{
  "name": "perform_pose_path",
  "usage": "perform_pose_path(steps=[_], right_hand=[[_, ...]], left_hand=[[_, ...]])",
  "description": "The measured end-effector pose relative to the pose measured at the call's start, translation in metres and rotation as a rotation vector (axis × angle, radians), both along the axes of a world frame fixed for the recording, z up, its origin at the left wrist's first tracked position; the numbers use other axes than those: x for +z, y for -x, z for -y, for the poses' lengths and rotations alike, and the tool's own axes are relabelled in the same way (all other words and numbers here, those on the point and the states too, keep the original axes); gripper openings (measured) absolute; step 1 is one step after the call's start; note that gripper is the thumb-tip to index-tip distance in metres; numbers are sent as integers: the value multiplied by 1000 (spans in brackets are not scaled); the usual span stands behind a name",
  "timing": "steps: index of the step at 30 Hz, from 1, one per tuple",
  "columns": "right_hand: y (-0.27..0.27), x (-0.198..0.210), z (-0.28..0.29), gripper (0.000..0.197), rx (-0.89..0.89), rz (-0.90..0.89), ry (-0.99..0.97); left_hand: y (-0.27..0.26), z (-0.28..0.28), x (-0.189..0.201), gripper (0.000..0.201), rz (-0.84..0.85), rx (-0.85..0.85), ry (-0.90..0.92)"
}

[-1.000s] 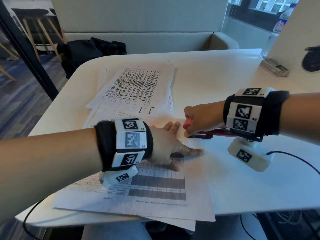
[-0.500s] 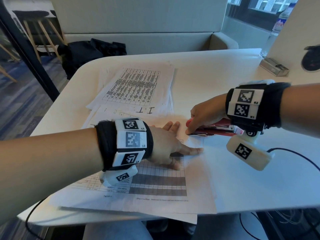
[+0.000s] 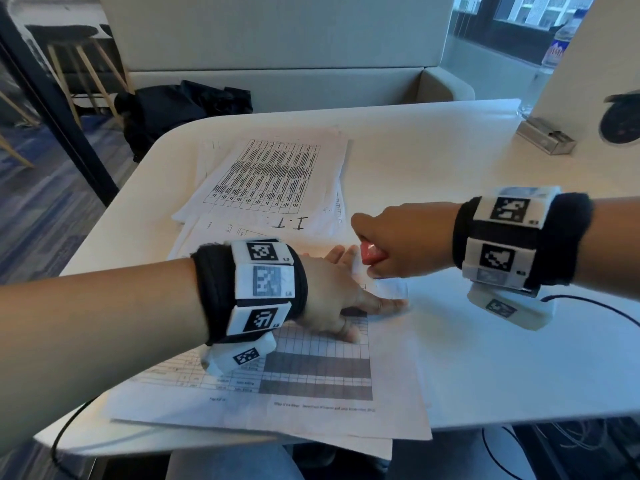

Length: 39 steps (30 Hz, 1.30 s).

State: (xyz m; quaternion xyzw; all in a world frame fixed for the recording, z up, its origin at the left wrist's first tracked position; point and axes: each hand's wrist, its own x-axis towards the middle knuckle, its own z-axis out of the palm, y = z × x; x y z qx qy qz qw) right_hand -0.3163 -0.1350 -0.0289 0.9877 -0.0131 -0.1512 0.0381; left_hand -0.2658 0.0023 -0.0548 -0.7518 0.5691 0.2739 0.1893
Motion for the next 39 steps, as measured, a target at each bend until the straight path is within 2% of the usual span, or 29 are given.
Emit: perform_pose_path(steps=[3, 5, 11, 19, 32, 36, 39], right_hand=[[-4, -1, -2, 34, -110, -75, -156], [-8, -3, 1, 34, -147, -107, -189], [-9, -3, 7, 38, -131, -72, -95], [-6, -4, 18, 50, -135, -24, -66], [11, -8, 28, 34, -125, 56, -52], [23, 0, 21, 50, -122, 168, -85], [35, 7, 12, 31, 21, 243, -24]], left_hand=[[-1, 0, 0, 68, -6, 0, 1], [-1, 0, -1, 69, -9, 4, 0], [-1, 0, -1, 70, -21, 13, 6], [1, 0, -2, 69, 9, 5, 20], [11, -4, 0, 65, 143, -3, 94], [9, -8, 4, 67, 85, 67, 168], [1, -11, 9, 68, 19, 141, 298]])
